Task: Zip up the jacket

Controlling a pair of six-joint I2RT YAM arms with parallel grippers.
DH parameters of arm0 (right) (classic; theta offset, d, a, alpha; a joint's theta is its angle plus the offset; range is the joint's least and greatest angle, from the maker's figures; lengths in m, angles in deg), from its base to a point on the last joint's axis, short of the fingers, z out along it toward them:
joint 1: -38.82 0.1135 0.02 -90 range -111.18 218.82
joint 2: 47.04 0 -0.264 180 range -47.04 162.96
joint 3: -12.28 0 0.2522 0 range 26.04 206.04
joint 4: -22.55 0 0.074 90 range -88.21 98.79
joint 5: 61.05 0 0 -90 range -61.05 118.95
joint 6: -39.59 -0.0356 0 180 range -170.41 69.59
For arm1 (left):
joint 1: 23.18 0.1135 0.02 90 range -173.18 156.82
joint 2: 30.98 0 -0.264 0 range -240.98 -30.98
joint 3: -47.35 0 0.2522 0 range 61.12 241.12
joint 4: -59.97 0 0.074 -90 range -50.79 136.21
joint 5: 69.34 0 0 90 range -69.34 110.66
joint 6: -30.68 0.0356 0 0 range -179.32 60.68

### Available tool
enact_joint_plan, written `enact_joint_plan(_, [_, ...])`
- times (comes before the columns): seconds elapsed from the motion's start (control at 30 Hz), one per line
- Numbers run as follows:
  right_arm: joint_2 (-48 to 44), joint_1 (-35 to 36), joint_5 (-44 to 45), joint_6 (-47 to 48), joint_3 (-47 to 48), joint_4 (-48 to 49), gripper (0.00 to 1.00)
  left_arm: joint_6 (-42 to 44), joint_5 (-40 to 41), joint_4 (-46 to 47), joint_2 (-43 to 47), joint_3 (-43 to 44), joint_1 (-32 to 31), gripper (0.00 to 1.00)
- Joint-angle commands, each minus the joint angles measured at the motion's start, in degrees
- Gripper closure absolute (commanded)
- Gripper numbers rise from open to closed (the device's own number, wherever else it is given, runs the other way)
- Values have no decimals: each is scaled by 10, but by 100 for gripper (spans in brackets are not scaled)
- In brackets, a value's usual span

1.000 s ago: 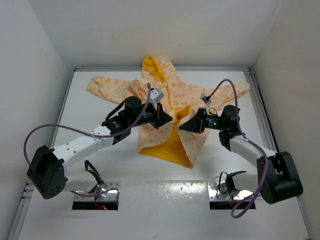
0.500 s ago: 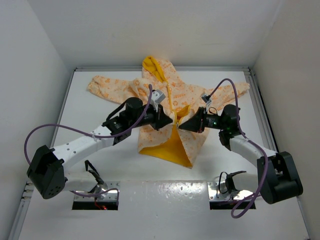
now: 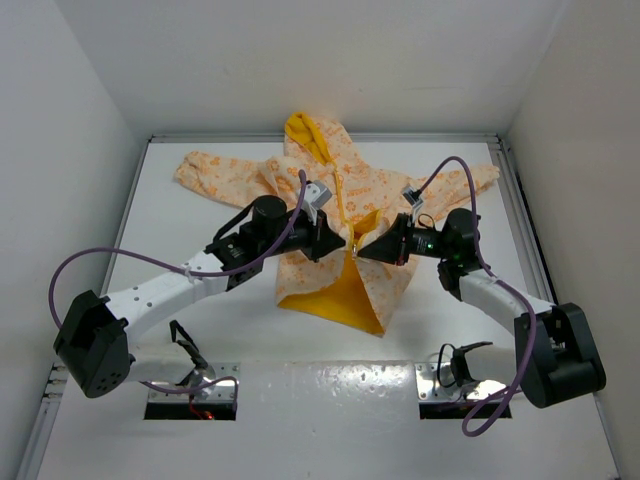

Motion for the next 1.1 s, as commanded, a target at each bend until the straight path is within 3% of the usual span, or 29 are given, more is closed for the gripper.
enact_joint_plan(0.0, [-5, -1, -1, 3, 14, 43, 100, 11, 7, 24, 10, 13, -2, 100])
enact_joint_plan(1.07, [-2, -1, 11, 16, 18, 32, 100, 6, 6, 36, 5, 24, -1, 100])
